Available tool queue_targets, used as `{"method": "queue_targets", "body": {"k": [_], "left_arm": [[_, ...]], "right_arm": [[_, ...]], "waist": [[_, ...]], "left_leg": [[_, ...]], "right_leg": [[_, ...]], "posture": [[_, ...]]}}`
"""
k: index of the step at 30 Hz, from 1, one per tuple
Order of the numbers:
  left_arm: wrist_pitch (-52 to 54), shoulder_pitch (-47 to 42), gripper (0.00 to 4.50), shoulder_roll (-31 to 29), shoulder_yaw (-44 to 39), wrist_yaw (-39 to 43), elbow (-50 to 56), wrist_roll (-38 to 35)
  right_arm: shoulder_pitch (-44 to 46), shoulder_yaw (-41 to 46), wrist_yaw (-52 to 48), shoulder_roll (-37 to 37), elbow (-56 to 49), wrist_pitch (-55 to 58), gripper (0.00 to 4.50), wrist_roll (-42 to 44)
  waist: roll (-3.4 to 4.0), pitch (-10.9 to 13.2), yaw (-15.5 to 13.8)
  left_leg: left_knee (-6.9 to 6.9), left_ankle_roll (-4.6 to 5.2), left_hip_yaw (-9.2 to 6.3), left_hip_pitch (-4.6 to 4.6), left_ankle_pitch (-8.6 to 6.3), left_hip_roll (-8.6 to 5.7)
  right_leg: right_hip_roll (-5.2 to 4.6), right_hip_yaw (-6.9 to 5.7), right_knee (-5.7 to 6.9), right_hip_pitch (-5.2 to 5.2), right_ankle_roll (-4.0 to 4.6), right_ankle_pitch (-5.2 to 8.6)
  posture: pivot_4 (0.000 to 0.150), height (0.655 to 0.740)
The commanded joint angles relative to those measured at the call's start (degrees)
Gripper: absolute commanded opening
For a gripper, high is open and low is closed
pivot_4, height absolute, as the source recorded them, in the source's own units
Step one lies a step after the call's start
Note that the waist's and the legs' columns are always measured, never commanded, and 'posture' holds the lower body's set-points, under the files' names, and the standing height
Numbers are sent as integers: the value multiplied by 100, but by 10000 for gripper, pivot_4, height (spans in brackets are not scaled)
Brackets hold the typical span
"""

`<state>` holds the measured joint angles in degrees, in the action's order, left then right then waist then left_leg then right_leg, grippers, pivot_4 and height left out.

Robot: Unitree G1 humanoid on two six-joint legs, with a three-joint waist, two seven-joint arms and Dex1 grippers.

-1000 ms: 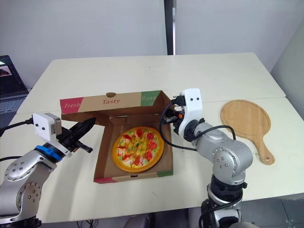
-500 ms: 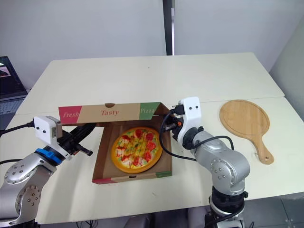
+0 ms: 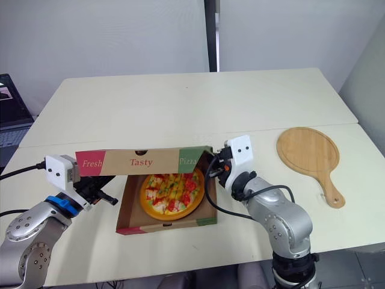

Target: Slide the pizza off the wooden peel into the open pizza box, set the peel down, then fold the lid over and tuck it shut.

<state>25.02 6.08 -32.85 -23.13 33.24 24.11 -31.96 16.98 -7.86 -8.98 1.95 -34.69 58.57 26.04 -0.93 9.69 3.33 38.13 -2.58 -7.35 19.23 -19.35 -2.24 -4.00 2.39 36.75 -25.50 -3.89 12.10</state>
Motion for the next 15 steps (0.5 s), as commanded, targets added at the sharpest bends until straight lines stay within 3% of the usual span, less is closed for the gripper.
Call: {"method": "queue_targets", "body": {"k": [1, 9, 15], "left_arm": [[-140, -2, 0, -35, 18, 185, 196, -103], [-281, -56, 0, -36, -44, 240, 46, 5], [-344, -66, 0, -21, -15, 271, 11, 36]], "right_arm": [[-70, -291, -256, 11, 87, 52, 16656, 213], [-258, 1, -890, 926, -344, 56, 44523, 516], [-458, 421, -1783, 2015, -574, -187, 44523, 874]], "waist": [[0, 0, -3], [-3, 1, -45], [-7, 5, -119]], "left_leg": [[-5, 2, 0, -12, -1, 1], [-8, 3, -6, -29, -2, 0], [-7, 3, -5, -24, -2, -2]], "right_leg": [[0, -1, -2, 11, 3, 3], [0, -5, -8, 33, 5, 6], [-1, -5, -16, 36, 4, 7]], "posture": [[1500, 7400], [1500, 7400], [1500, 7400]]}}
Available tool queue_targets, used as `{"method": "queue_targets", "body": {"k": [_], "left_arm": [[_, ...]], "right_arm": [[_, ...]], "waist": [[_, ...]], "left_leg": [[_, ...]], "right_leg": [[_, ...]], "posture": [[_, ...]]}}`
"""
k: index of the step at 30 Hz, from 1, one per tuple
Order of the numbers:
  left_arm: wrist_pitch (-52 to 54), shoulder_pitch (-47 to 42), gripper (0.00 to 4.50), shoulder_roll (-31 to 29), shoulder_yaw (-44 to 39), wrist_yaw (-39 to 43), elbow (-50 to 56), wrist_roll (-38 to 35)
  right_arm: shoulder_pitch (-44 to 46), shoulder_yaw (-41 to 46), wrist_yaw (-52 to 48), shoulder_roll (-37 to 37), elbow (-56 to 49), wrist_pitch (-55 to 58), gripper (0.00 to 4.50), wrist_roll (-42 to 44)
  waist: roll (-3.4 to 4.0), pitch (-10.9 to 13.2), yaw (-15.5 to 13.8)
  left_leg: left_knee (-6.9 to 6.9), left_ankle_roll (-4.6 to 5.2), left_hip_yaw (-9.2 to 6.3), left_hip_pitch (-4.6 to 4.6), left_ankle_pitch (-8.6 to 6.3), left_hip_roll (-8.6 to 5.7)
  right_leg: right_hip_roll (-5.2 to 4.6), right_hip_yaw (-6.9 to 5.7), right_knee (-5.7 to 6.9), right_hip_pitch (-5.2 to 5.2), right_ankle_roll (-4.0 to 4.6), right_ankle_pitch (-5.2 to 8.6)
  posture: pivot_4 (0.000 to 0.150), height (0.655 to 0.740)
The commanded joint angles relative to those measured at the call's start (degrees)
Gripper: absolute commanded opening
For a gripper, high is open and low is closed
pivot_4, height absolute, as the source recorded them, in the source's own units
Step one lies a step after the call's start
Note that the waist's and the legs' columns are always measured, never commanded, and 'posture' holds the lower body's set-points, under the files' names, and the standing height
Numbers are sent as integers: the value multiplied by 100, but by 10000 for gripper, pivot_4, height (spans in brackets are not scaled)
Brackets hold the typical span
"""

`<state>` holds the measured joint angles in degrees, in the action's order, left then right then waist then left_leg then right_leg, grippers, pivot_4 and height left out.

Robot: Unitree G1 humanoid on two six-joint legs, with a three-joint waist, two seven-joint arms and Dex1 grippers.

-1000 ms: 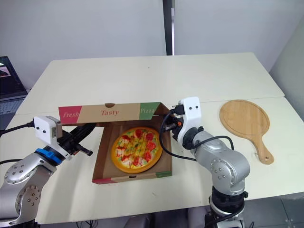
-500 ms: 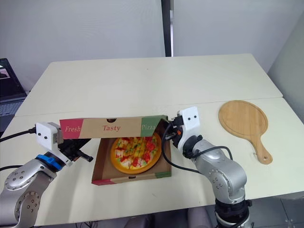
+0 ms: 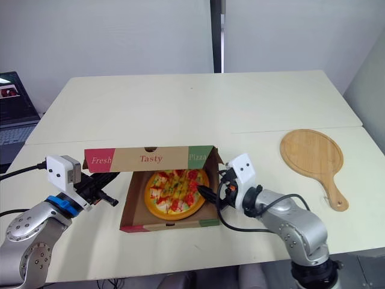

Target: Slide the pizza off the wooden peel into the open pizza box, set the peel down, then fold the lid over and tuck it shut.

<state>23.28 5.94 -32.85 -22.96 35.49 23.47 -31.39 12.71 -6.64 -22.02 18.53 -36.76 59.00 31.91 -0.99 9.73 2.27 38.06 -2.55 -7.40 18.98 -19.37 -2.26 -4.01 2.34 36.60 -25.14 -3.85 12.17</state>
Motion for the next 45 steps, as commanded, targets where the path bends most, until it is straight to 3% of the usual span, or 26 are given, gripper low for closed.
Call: {"method": "queue_targets", "body": {"k": [1, 4, 7, 12, 18, 26, 29, 32, 39, 45], "left_arm": [[-179, -47, 0, -15, -25, 55, 72, -14], [-205, -44, 0, -4, -6, 67, 54, 4], [-222, -39, 0, 3, 13, 76, 45, 8], [-261, -40, 0, 6, 61, 99, 1, 23], [-243, -48, 0, -19, 126, 131, -9, -16], [167, 239, 0, -237, 25, 356, 310, -379], [420, 338, 0, -285, -189, 418, 426, -823], [758, 424, 6387, -436, -337, 460, 517, -1164], [1941, 895, 28460, -1303, -1154, 942, -22, -2005], [2340, 689, 28460, -1830, -1591, 1051, -655, -2069]], "right_arm": [[-55, 371, -654, 565, -378, -269, 44523, 330], [-42, 712, -1055, 1133, -163, -466, 44523, 377], [197, 1110, -1158, 1429, 303, -717, 38649, 318], [1210, 1247, -1009, 1414, 1197, -1145, 20761, 75], [2381, 867, -1138, 838, 1877, -1303, 181, 126], [2685, 335, -1866, 827, 1968, -1322, 181, 169], [2716, 236, -2052, 839, 1952, -1321, 181, 167], [2733, 163, -2185, 855, 1956, -1327, 0, 136], [2752, 29, -2442, 944, 1955, -1351, 0, 75], [2684, -132, -2656, 1072, 1875, -1380, 0, 51]], "waist": [[-1, 0, -22], [-2, 1, -34], [-3, 2, -36], [-3, 2, -32], [-3, 2, -47], [-2, 2, -68], [-2, 2, -67], [-2, 2, -63], [6, 7, -42], [6, 8, -48]], "left_leg": [[0, 0, -1, 0, 0, 1], [0, 1, -1, -1, 0, 1], [0, 1, 0, -3, 0, 3], [-1, 2, 12, -3, 0, 6], [-7, 0, 6, 2, 0, 5], [-9, 0, -4, 15, -1, 2], [-10, 3, -4, 15, -3, 2], [-9, 4, -4, 14, -3, 3], [-11, 5, -4, 14, -4, 4], [-11, 6, -4, 14, -4, 4]], "right_leg": [[1, -2, -1, 1, 0, 0], [0, -3, -10, 9, -1, 0], [1, -7, -28, 20, -2, 0], [2, -4, -46, 22, -4, -3], [1, -4, -53, 19, -5, -7], [-3, -7, -60, 13, -7, -9], [-3, -7, -59, 13, -8, -9], [-2, -9, -59, 13, -8, -9], [0, -11, -57, 10, -8, -8], [1, -12, -57, 10, -8, -8]], "posture": [[1500, 7400], [1500, 7400], [1500, 7400], [1500, 7400], [1500, 7400], [1500, 7400], [1500, 7400], [1500, 7400], [1500, 7400], [1500, 7400]]}}
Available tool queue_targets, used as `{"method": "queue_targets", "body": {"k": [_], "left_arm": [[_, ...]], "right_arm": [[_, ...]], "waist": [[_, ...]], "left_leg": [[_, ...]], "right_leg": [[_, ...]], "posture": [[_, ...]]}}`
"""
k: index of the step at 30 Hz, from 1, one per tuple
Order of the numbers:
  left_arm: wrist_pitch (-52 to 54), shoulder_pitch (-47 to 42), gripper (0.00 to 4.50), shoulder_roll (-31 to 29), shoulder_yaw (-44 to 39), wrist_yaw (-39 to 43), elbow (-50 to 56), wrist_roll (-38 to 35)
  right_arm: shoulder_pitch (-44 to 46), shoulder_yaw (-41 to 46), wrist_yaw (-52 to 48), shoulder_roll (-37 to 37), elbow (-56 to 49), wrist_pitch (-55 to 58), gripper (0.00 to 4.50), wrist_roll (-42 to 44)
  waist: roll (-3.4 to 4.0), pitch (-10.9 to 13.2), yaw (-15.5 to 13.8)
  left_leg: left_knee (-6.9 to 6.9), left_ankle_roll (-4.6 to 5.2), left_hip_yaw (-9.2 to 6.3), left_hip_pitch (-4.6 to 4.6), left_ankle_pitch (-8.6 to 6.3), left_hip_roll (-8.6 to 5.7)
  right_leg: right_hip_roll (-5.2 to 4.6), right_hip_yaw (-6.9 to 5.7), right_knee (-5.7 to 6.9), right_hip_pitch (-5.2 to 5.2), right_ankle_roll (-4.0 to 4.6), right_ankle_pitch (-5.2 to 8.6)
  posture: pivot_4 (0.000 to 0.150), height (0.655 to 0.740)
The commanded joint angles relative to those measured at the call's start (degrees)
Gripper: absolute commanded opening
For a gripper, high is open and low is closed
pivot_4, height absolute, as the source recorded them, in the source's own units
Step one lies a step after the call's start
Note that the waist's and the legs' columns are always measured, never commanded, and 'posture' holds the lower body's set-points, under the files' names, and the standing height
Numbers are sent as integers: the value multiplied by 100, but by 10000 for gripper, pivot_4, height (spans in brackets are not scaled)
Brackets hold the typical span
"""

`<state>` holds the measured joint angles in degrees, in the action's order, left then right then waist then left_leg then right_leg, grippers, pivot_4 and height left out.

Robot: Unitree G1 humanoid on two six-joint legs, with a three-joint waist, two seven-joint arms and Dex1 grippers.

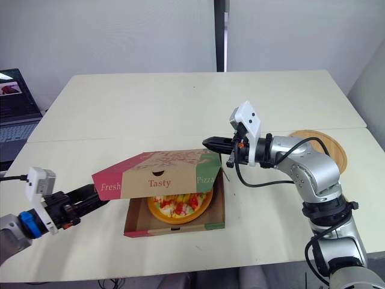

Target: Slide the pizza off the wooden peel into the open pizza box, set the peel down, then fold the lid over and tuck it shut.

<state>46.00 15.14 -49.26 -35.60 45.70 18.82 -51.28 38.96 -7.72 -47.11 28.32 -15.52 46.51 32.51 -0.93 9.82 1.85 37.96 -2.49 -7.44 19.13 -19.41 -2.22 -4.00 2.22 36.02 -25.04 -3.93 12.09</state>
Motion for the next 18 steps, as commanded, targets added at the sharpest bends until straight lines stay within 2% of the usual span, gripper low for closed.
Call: {"method": "queue_targets", "body": {"k": [1, 6, 13, 18], "left_arm": [[93, -421, 28460, -237, -384, -22, -273, -145], [322, -1478, 28460, -631, -169, 69, -327, -374], [28, -2894, 28460, -1089, 1448, 809, -5, 49], [-588, -3364, 14142, -1162, 2545, 1614, -263, 853]], "right_arm": [[33, -53, -185, 121, -275, -129, 0, -5], [-83, -212, -353, 288, -377, -137, 0, -58], [-229, -456, -475, 402, -466, -347, 0, -301], [-264, -285, -360, 322, -525, -521, 0, -318]], "waist": [[0, 0, -17], [-5, 0, -19], [-3, 1, 0], [-3, 1, 37]], "left_leg": [[0, 0, -1, 0, 0, 0], [2, -2, -12, 5, 1, 0], [0, -23, -2, 13, 12, -2], [-1, -24, 3, 26, 13, -1]], "right_leg": [[0, 0, 0, 0, 0, 0], [-1, -10, 1, 0, 0, 0], [-2, -1, 0, -14, 0, -1], [-2, 0, 2, -29, 1, -1]], "posture": [[1500, 7400], [1500, 7400], [1500, 7400], [1500, 7400]]}}
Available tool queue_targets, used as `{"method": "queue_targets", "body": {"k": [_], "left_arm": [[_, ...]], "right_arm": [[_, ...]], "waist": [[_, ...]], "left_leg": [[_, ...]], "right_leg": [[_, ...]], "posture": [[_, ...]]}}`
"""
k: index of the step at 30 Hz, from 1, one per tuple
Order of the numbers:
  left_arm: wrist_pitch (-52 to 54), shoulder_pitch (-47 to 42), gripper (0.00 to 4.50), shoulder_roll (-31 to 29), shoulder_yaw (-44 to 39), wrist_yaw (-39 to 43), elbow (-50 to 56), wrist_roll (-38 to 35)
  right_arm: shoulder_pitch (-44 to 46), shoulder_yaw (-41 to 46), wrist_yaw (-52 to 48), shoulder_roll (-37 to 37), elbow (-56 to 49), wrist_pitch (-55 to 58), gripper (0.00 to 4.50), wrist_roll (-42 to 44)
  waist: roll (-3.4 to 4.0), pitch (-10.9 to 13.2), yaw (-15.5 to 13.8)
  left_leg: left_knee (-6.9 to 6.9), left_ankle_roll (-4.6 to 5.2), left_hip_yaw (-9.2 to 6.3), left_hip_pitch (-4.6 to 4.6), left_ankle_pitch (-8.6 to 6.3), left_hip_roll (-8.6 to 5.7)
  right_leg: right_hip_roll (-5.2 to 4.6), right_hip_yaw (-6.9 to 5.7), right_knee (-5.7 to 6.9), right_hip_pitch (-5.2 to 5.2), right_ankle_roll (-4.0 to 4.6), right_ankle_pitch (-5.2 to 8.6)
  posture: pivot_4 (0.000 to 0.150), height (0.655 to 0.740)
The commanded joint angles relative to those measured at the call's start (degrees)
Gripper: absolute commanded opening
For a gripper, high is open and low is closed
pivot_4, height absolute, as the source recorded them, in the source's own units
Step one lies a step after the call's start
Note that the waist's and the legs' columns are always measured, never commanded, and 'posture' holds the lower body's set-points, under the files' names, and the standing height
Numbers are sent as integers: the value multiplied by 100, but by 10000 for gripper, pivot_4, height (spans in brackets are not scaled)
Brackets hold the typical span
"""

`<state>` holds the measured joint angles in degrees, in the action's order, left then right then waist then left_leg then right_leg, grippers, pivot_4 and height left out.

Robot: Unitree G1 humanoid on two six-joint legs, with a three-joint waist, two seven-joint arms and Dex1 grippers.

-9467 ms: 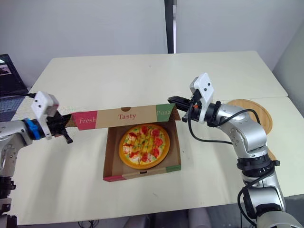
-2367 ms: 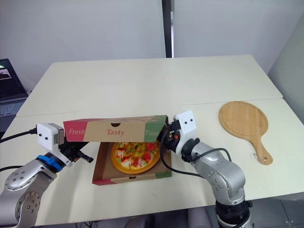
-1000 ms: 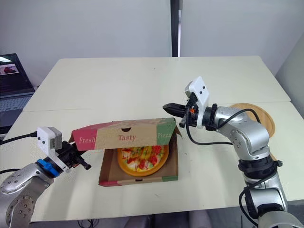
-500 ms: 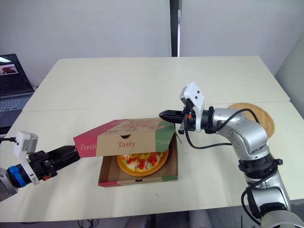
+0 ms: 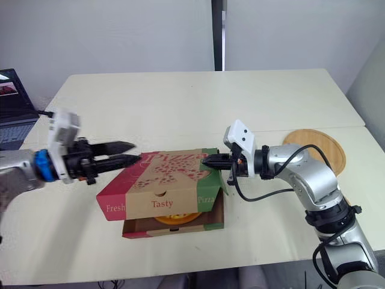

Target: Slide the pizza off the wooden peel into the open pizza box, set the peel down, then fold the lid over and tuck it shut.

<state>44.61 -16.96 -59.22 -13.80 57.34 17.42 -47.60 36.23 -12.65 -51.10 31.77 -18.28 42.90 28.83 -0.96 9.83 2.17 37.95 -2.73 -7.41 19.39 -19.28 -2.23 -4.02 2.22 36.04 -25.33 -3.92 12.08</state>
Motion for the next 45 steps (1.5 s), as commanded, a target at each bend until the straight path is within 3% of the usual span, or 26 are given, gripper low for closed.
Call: {"method": "queue_targets", "body": {"k": [1, 4, 5, 12, 29, 35, 42, 45], "left_arm": [[-599, -204, 10289, -151, 538, 573, -197, 661], [-794, -361, 1201, -15, 805, 769, -318, 878], [-810, -401, 490, 26, 827, 792, -338, 899], [-861, -553, 490, 121, 901, 997, -368, 1018], [-868, -805, 490, 311, 1527, 1230, -76, 1416], [-1016, -754, 490, 329, 1810, 1238, -117, 1776], [-1207, -645, 490, 384, 1858, 1268, -224, 1968], [-1290, -575, 0, 398, 1843, 1283, -261, 2025]], "right_arm": [[-17, 296, 44, 25, -290, -176, 0, 58], [-212, 632, -1, 390, -425, -178, 0, 49], [-290, 717, -21, 519, -455, -173, 0, 36], [-1267, 717, -346, 1427, -523, -531, 0, -339], [-1327, 2, -237, 739, -1252, -103, 0, -86], [-1569, -20, -208, 936, -1314, -268, 0, -361], [-1968, 547, -463, 1691, -1396, -475, 0, -365], [-2007, 1074, -675, 2045, -1353, -461, 6232, -117]], "waist": [[0, 0, 9], [0, 0, -26], [0, 0, -33], [-3, 2, -56], [-3, 2, -35], [-3, 2, -37], [-4, 1, -41], [-4, 1, -39]], "left_leg": [[0, 0, 0, 3, 0, 0], [3, 0, -3, 13, 0, -1], [6, 1, -5, 19, 0, -3], [14, 4, -13, 37, -2, -3], [27, 4, -13, 33, 0, -4], [27, 4, -12, 33, 0, -4], [30, 6, -12, 32, -1, -4], [33, 15, -9, 31, -6, -4]], "right_leg": [[0, -1, 0, -3, 0, 0], [0, -2, -3, -5, 0, 0], [-1, -2, -4, -6, -1, -1], [-3, -14, -6, -10, -3, -2], [-1, -10, 1, -6, -7, -4], [0, -10, 2, -6, -7, -4], [-1, -10, 2, -2, -8, -4], [-1, -9, 2, 0, -8, -5]], "posture": [[1500, 7400], [1500, 7400], [1500, 7400], [1500, 7400], [1500, 7400], [1500, 7400], [1500, 7400], [1500, 7400]]}}
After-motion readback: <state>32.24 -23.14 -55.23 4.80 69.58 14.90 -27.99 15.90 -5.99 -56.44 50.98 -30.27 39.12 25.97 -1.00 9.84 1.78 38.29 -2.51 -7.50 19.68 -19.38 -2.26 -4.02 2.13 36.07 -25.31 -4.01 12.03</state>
